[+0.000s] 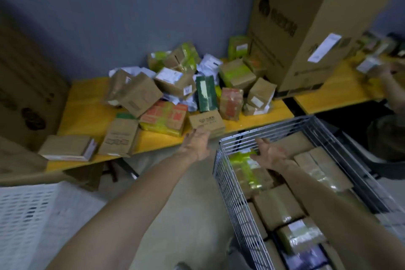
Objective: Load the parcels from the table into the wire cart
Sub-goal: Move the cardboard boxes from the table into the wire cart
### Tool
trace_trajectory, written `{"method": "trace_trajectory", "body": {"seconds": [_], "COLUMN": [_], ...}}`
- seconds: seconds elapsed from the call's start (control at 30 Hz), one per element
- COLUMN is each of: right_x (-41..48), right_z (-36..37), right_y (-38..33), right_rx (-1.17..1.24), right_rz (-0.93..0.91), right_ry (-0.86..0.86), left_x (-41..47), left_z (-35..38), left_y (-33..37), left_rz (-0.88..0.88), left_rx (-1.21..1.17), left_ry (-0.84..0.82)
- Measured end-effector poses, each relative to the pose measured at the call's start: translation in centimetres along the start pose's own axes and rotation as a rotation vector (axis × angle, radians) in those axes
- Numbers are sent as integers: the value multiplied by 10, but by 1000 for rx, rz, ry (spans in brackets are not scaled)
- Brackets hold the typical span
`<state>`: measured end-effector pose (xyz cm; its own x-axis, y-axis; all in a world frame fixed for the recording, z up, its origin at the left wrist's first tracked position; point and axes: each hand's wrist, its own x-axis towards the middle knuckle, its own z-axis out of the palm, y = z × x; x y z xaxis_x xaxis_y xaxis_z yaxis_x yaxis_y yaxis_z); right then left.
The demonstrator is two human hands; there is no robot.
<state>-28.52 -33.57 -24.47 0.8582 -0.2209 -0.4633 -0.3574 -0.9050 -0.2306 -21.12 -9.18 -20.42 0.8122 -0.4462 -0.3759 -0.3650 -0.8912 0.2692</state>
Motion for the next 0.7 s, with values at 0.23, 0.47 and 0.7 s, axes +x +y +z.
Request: {"method": "trace_trajectory", "body": {"seconds": [0.23,0.47,0.7], "right_x": [-21,-23,25], "right_z": [-90,-169,-221], "right_y": [-90,-154,-188], "right_rx": [-30,-33,-25], "right_rz": [-173,-275,-381], "right_ry": [188,335,412], "left_x": [-53,-61,-43], "left_z": [-91,-181,-235], "left_y": [-61,-85,-100], "left_rz": [-67,-110,-154], "left_rx": [46,96,102], "left_ry": [180,348,407]}}
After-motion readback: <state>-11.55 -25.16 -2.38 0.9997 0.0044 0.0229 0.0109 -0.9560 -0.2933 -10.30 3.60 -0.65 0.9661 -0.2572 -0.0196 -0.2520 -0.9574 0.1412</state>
